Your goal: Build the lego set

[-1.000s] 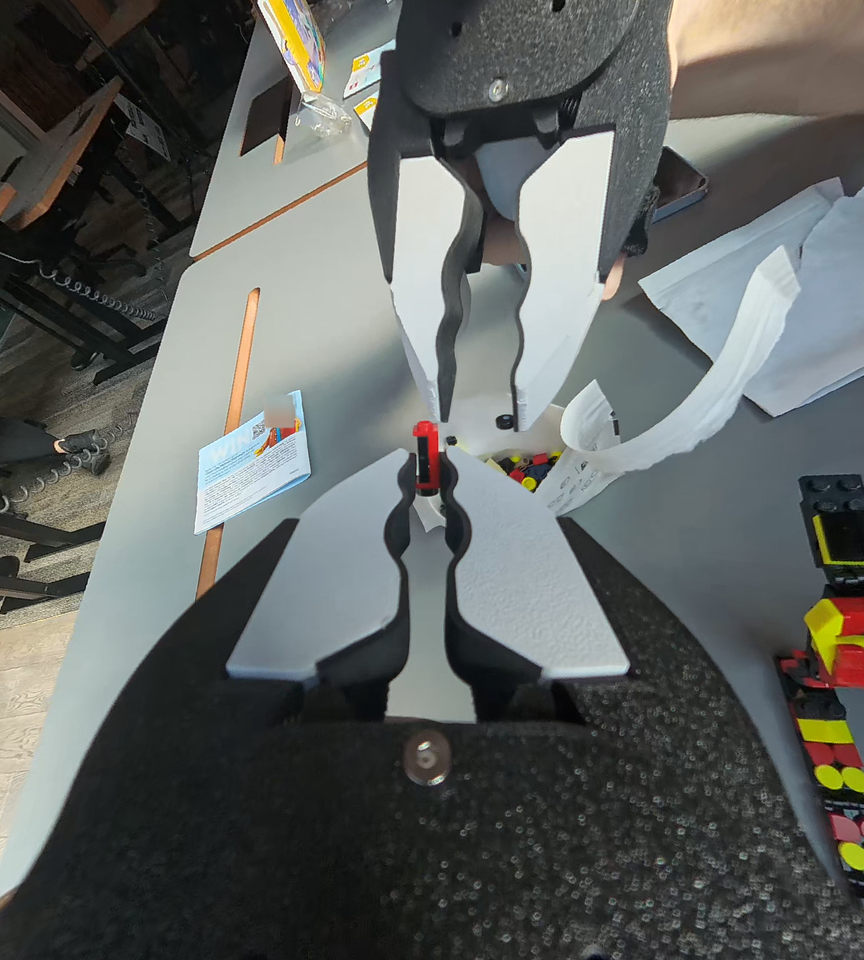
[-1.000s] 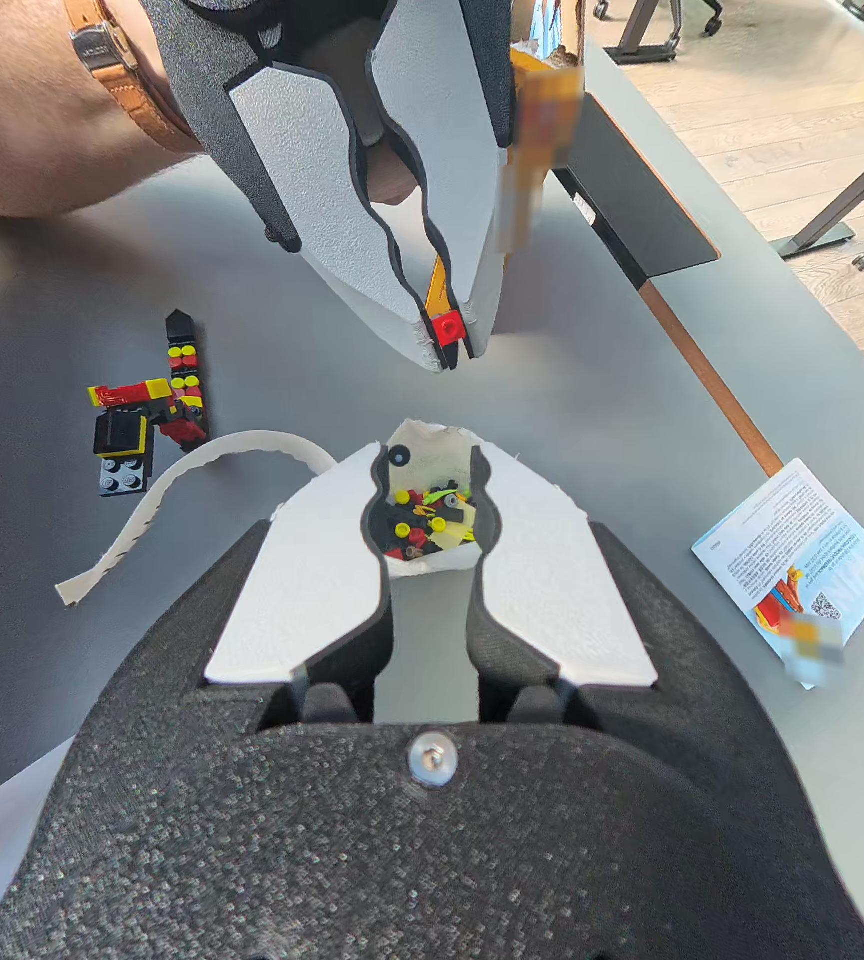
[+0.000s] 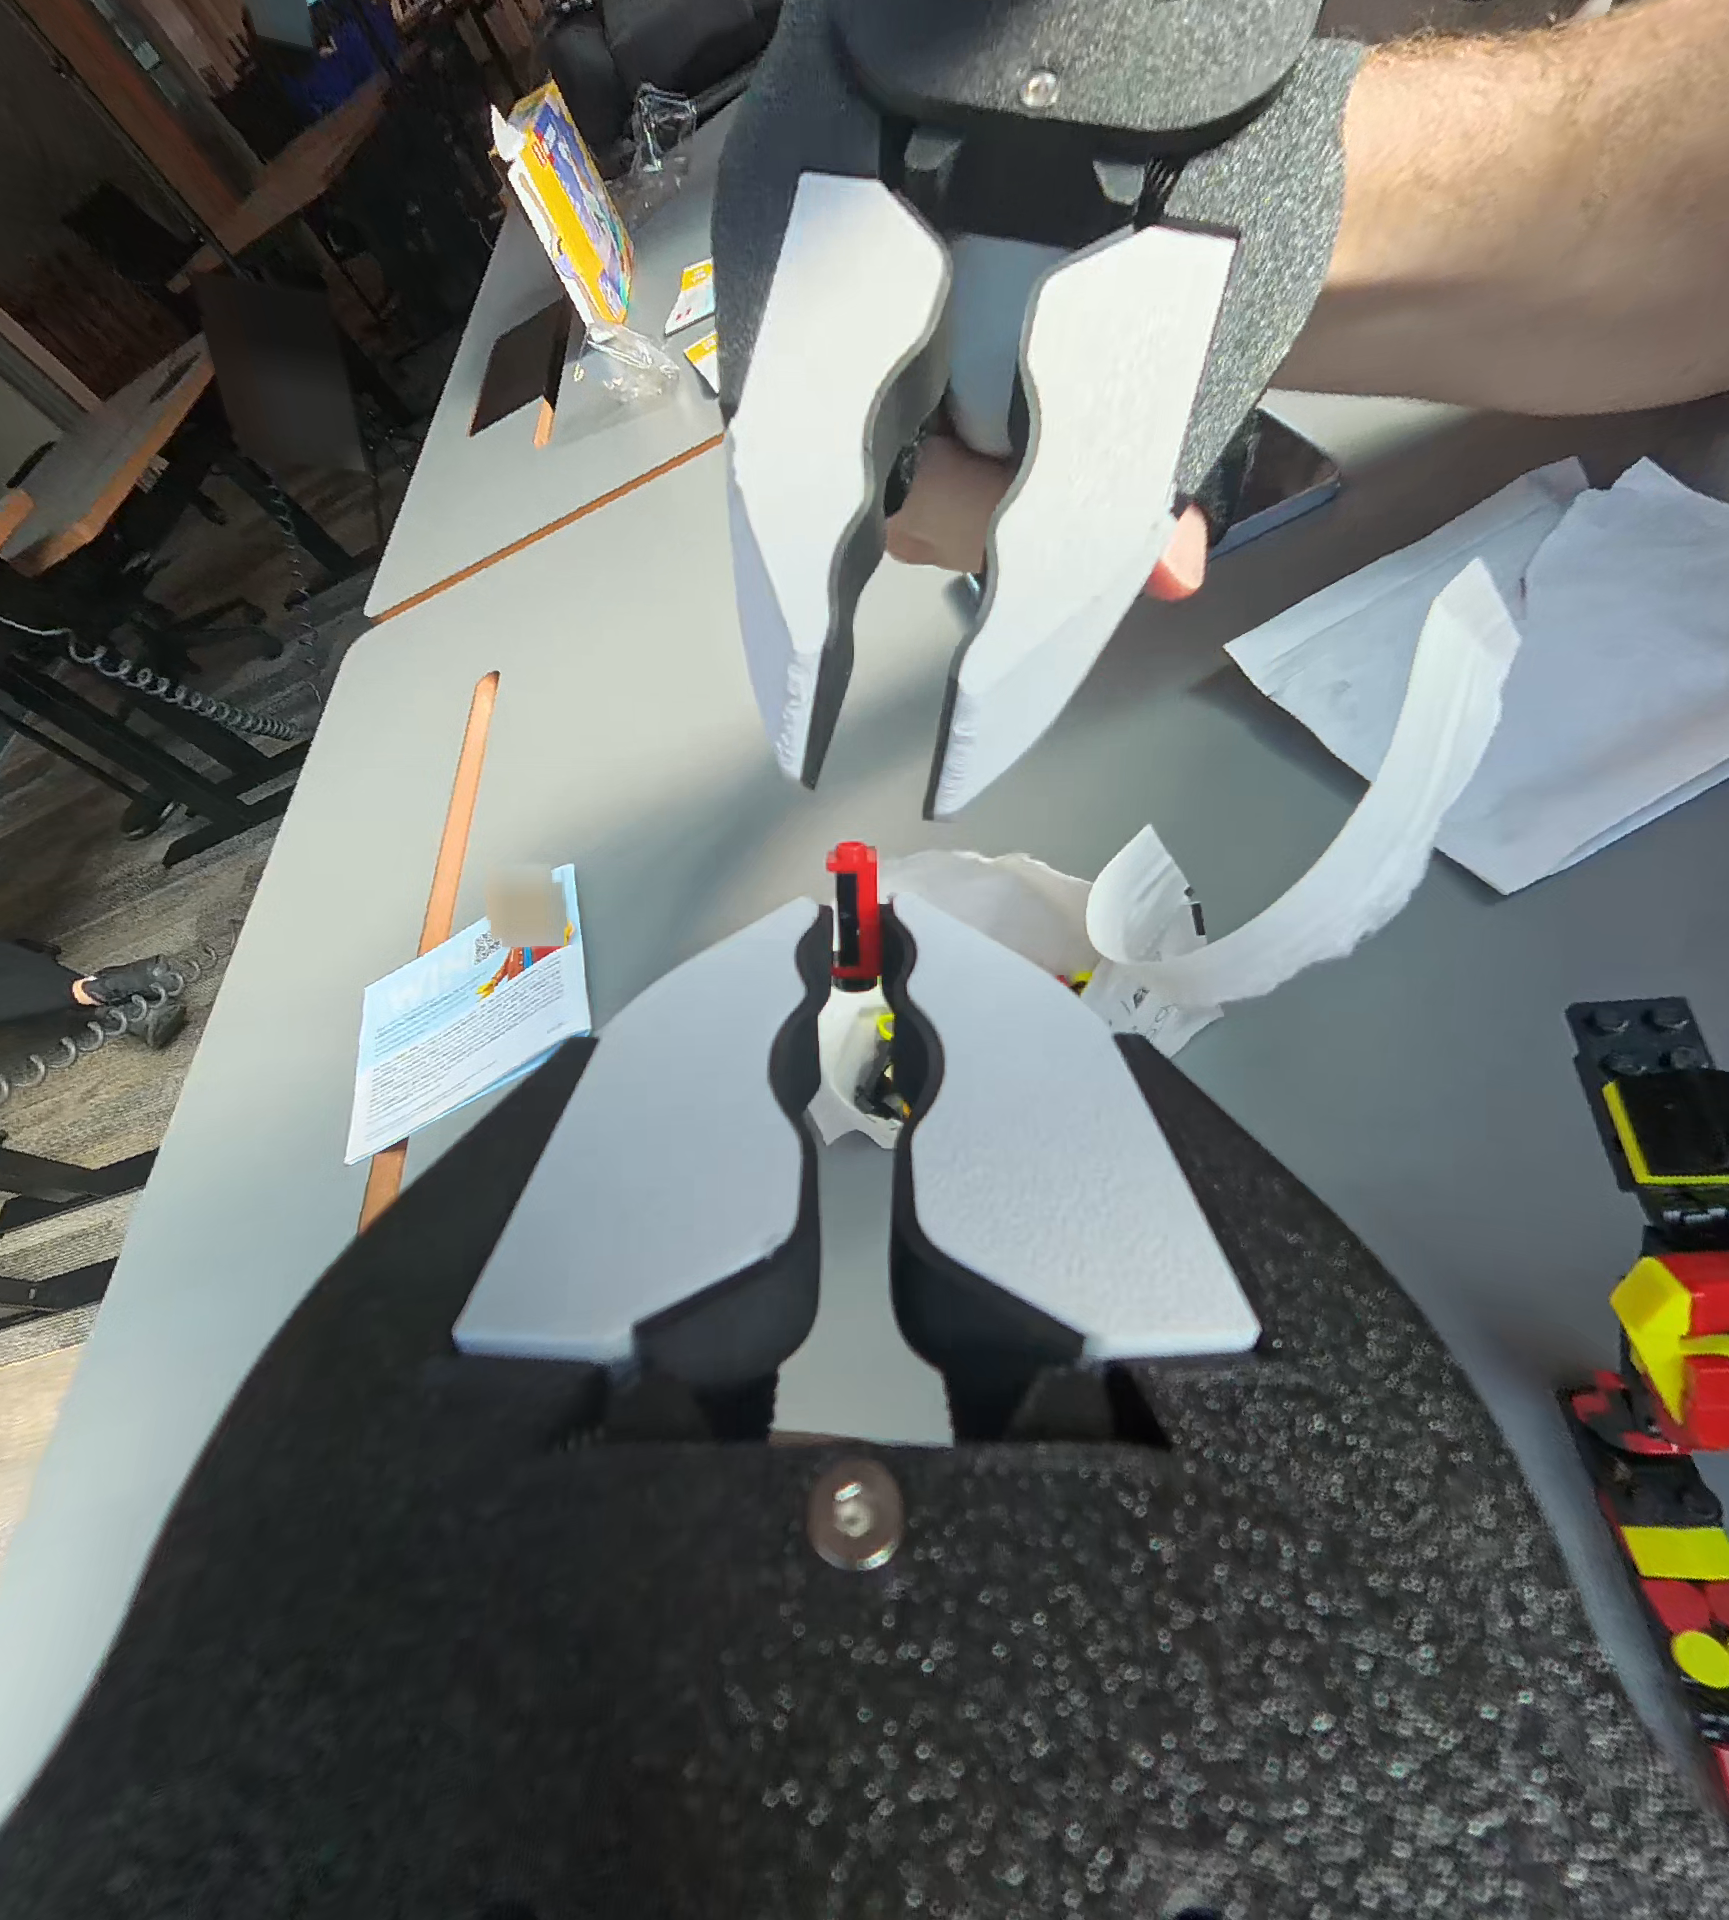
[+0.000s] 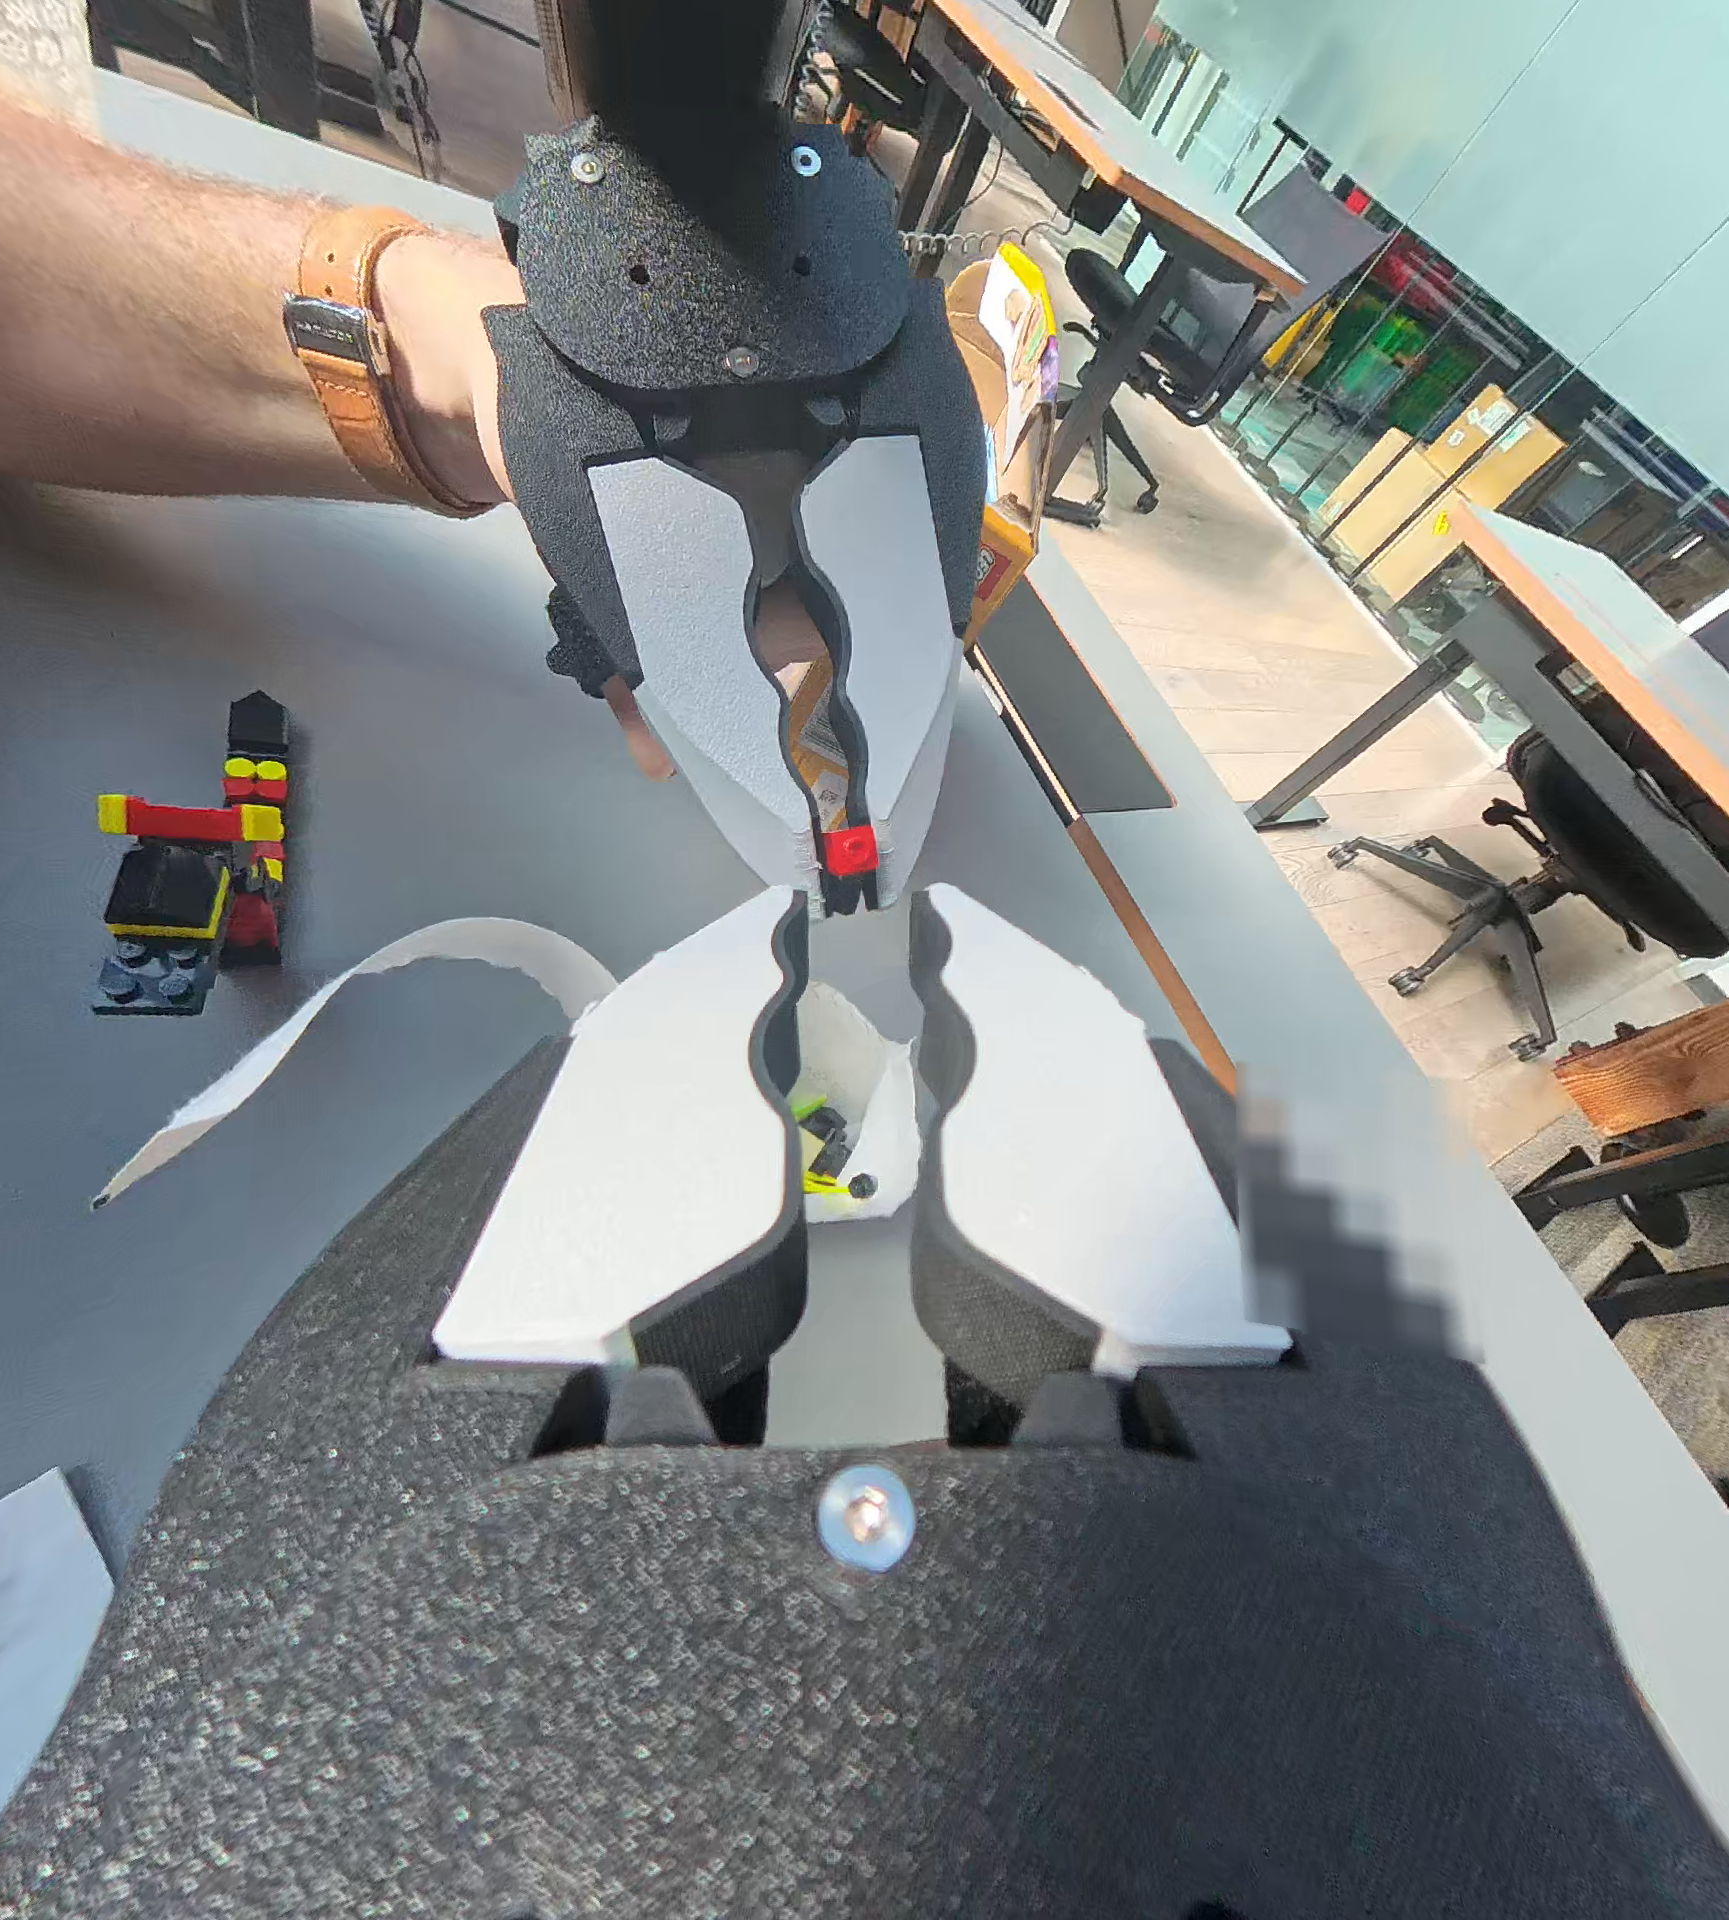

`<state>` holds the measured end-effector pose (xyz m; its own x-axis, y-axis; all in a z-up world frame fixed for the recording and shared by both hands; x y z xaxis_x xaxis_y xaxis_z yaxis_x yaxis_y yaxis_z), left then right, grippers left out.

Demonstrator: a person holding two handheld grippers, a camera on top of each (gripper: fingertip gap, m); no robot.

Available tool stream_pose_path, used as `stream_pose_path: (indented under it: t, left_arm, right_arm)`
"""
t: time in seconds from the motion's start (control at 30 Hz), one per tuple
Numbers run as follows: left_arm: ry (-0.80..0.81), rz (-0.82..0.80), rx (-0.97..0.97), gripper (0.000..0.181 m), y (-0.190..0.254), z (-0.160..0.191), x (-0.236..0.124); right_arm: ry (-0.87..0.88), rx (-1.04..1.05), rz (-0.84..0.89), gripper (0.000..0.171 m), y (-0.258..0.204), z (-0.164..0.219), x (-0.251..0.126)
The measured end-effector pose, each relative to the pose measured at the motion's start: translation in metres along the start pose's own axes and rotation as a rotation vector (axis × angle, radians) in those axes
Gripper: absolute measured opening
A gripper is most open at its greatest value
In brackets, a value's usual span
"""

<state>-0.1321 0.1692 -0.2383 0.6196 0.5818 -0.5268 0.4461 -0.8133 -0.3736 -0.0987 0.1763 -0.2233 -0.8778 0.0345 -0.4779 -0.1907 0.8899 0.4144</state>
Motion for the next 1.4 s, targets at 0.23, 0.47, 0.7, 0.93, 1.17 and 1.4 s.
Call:
stream_pose_path:
  t: [0.23, 0.47, 0.7, 0.93, 1.17, 1.4]
  left_arm:
    - [-0.081, -0.03, 0.068, 0.008, 0.005, -0.003, -0.001]
    - [0.007, -0.027, 0.026, 0.02, -0.001, -0.003, -0.004]
    - [0.186, 0.0, -0.067, 0.003, -0.003, -0.024, -0.013]
    - [0.283, 0.047, -0.133, 0.006, -0.003, -0.031, -0.019]
    - [0.4, 0.109, -0.218, 0.01, -0.004, -0.039, -0.026]
    - [0.454, 0.111, -0.247, 0.003, -0.005, -0.044, -0.028]
  right_arm:
    - [0.014, -0.046, -0.023, 0.008, -0.005, -0.006, 0.009]
    - [0.194, 0.166, -0.137, 0.008, 0.005, -0.016, -0.005]
    - [0.402, 0.375, -0.216, 0.008, 0.012, -0.025, -0.013]
    - [0.485, 0.416, -0.232, 0.008, 0.012, -0.031, -0.016]
    - [0.549, 0.436, -0.216, 0.008, 0.014, -0.034, -0.019]
    - [0.612, 0.479, -0.229, 0.007, 0.016, -0.037, -0.021]
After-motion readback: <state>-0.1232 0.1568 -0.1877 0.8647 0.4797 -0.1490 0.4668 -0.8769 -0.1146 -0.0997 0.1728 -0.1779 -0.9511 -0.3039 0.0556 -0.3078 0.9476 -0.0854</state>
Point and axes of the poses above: each gripper's, where its closed fingertips meet, x out along the fingers, z out of its underside, y = z × x across the jaws, the point moved 2 cm from there along -x, back along the fingers, and after that the axes turned 9 degrees about -y, right-handed, at the moved point
